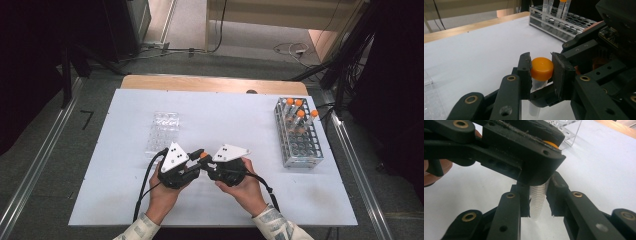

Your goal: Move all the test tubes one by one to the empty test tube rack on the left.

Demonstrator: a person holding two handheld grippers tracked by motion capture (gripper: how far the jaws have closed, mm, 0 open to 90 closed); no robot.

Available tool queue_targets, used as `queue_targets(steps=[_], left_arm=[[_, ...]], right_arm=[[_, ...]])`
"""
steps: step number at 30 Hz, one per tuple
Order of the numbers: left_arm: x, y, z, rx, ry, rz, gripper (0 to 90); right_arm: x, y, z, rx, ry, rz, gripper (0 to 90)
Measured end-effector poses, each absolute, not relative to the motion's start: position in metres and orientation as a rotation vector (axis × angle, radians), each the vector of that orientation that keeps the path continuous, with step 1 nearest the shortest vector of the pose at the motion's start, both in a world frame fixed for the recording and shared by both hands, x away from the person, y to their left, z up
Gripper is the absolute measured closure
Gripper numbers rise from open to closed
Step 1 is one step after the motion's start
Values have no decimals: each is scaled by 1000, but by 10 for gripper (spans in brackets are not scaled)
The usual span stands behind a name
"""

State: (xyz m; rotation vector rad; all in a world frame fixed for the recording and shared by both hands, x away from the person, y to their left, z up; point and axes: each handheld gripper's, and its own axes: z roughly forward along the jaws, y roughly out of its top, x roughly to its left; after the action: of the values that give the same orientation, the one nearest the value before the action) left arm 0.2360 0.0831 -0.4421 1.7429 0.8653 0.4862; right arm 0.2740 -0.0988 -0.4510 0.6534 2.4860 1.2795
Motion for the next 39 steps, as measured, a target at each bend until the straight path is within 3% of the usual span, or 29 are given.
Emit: queue_targets(steps=[5, 11, 15, 24, 39], left_arm=[[236, 83, -441, 1746, 866, 482, 698], [238, 87, -439, 1733, 872, 482, 699], [240, 91, -436, 1722, 881, 479, 699], [245, 119, -412, 1617, 913, 480, 699], [256, 177, -391, 1493, 1022, 600, 699]], right_arm=[[274, -99, -450, 661, 2486, 1292, 668], [272, -101, -447, 665, 2474, 1331, 377], [272, -102, -447, 670, 2465, 1340, 304], [270, -108, -445, 669, 2459, 1361, 285], [273, -113, -448, 700, 2457, 1346, 288]])
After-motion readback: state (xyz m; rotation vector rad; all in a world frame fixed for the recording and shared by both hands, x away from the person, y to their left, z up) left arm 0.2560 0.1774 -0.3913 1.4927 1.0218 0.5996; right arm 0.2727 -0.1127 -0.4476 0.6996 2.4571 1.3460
